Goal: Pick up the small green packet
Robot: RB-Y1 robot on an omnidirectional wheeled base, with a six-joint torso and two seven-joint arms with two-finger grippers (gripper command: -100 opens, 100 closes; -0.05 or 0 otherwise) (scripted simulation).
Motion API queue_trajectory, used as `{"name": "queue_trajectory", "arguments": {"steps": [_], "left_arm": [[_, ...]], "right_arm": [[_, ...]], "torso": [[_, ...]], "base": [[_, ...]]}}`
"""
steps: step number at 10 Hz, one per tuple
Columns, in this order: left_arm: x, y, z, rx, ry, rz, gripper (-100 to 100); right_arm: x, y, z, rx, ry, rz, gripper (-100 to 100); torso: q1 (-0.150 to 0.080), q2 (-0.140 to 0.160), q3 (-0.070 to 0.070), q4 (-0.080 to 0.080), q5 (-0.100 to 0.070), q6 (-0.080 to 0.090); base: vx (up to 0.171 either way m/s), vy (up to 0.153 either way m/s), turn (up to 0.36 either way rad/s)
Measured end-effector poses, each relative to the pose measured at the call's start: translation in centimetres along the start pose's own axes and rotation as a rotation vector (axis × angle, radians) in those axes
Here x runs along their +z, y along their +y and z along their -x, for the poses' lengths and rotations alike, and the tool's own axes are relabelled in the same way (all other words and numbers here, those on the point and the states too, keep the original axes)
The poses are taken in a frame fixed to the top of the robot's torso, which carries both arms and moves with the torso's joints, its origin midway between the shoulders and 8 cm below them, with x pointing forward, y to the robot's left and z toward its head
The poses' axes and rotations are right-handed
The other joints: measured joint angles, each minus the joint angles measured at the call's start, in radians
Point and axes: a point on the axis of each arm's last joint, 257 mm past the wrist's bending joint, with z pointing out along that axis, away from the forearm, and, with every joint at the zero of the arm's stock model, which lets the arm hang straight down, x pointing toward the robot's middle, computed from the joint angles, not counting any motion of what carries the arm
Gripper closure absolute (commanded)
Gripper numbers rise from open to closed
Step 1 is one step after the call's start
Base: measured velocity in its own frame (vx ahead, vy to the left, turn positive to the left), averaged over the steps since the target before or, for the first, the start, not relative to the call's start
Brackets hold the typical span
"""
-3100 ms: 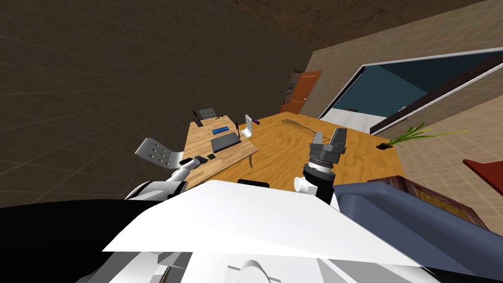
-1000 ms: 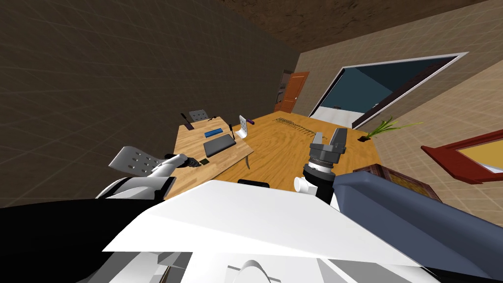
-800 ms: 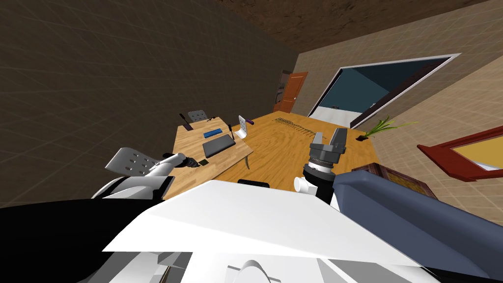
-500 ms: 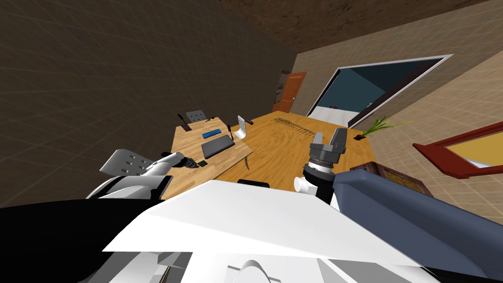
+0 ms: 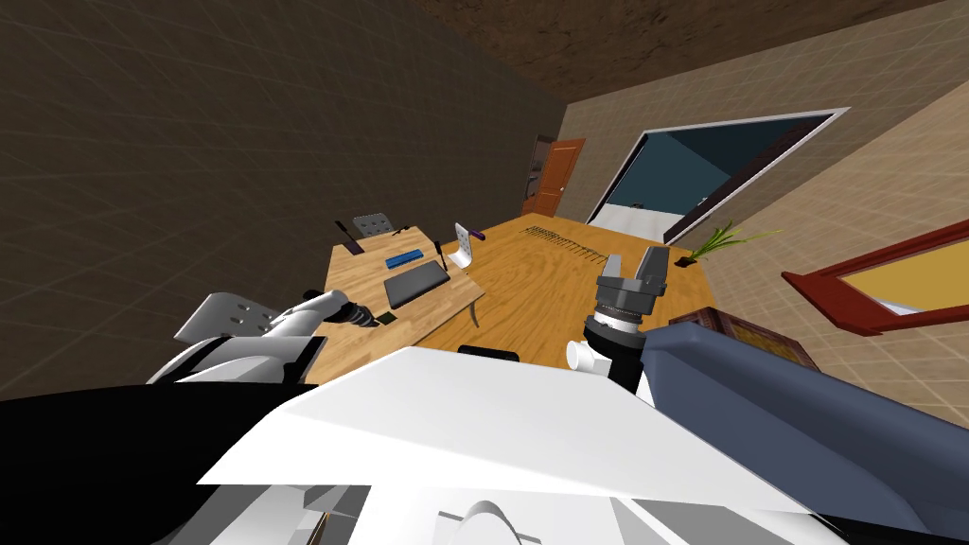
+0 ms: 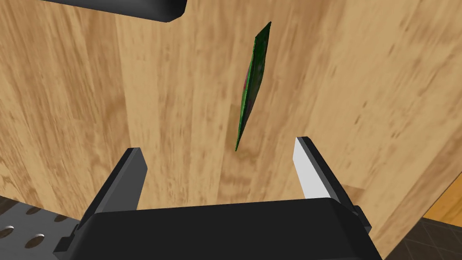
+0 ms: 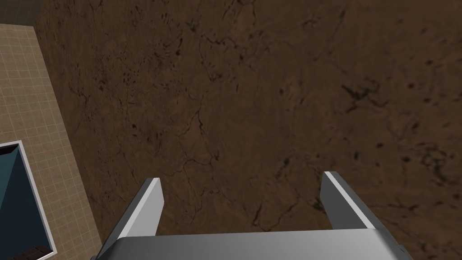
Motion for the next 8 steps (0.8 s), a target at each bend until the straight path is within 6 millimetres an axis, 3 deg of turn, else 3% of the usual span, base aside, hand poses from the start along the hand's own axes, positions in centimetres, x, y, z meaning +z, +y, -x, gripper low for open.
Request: {"name": "queue_trajectory", "arguments": {"steps": [8], "left_arm": [[-2.2,1.9,1.8,0.057,-0.049,0.144,-100]], "right_arm": [[0.0,0.0,0.0,0.000,0.000,0.000,0]], "torso": [[0.000,0.000,0.000,0.000,0.000,0.000]], "base": [[0.019,0.004,-0.033]]}}
